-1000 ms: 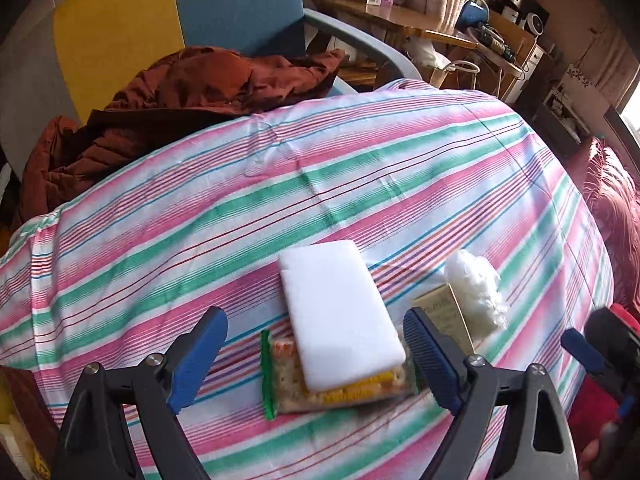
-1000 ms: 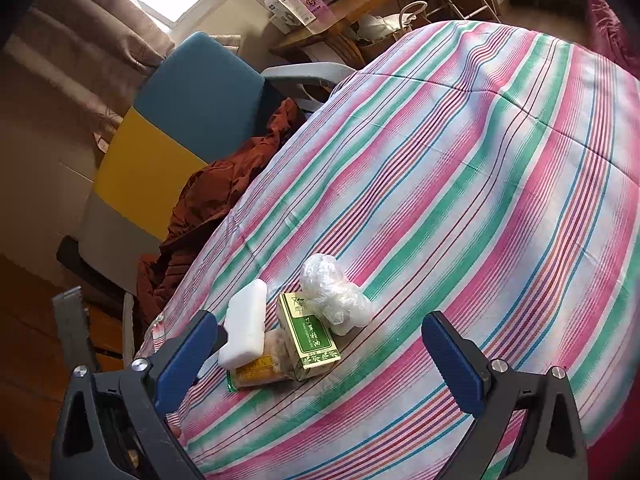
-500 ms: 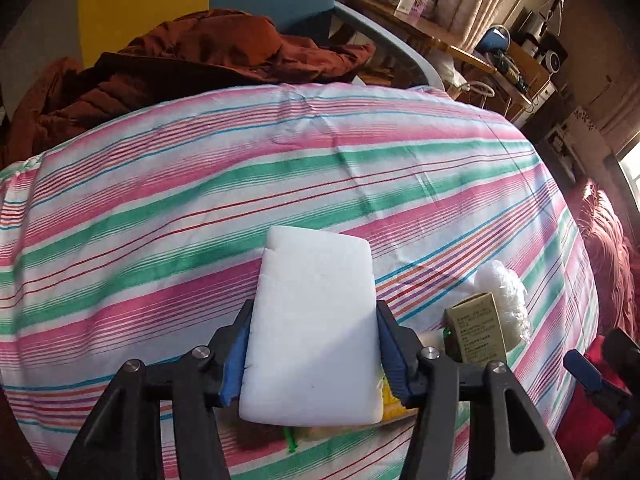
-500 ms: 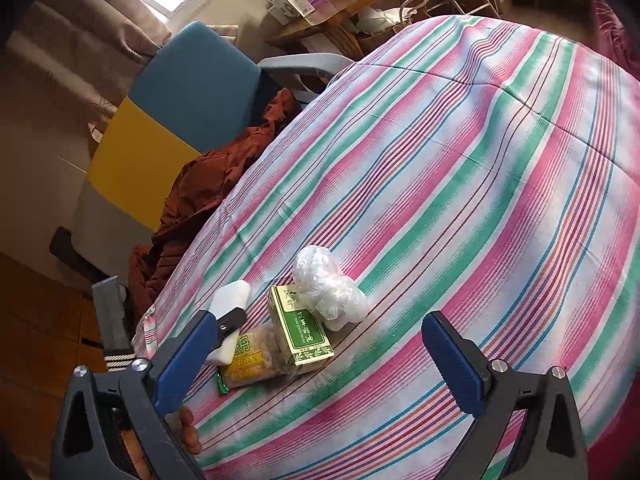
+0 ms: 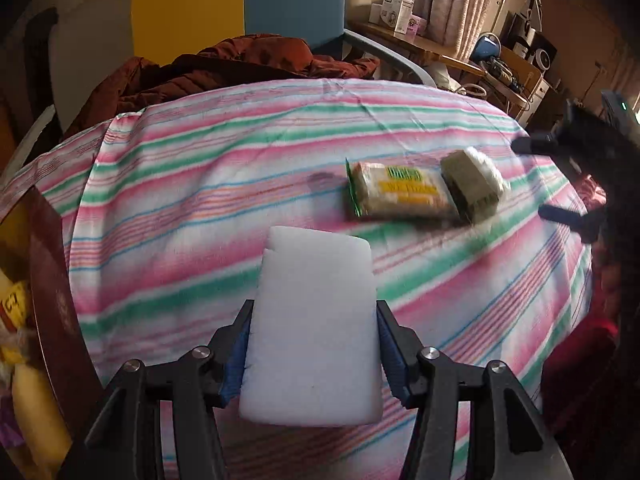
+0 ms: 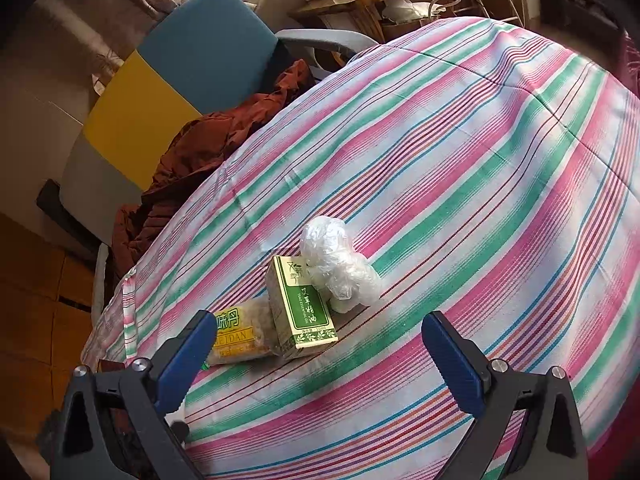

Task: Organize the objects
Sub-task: 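Grasp the white sponge with the left gripper and lift it, then grasp the WEIDAN cracker packet with right while left holds the white sponge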

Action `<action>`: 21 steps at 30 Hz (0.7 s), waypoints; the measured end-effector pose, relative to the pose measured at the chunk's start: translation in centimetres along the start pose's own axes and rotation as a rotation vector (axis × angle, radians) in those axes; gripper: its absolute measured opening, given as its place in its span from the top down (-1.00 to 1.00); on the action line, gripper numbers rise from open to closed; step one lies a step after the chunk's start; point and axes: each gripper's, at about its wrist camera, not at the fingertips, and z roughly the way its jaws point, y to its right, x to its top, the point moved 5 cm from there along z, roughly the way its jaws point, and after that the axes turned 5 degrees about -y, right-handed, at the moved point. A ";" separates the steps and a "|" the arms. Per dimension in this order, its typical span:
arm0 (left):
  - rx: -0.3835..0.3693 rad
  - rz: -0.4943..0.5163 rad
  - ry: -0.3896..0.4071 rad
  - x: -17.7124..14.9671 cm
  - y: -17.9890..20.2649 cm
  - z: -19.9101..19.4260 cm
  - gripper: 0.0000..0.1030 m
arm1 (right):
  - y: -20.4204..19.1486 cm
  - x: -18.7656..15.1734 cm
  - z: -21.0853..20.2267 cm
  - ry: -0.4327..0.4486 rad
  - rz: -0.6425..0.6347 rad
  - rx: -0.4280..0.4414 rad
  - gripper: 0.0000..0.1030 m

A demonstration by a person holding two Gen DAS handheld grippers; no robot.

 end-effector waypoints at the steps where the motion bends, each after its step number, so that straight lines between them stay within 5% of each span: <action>1: 0.005 0.018 -0.013 -1.0 0.4 0.5 -0.11 | 0.0 0.0 0.1 -0.002 0.001 0.000 -0.99; 5: 0.075 0.113 0.036 -3.3 1.8 0.7 -0.11 | 0.0 0.0 0.3 -0.008 0.019 0.010 -1.00; 9: 0.042 0.095 0.070 -3.4 1.4 0.9 -0.12 | -1.5 -0.4 1.0 -0.032 -0.031 0.045 -0.99; 14: 0.050 0.128 0.158 -4.1 1.8 0.5 -0.13 | -3.0 -1.1 2.0 -0.044 -0.130 -0.028 -0.99; 21: 0.037 0.130 0.181 -4.1 1.7 0.5 -0.13 | -0.9 0.3 1.4 -0.005 -0.030 -0.021 -0.93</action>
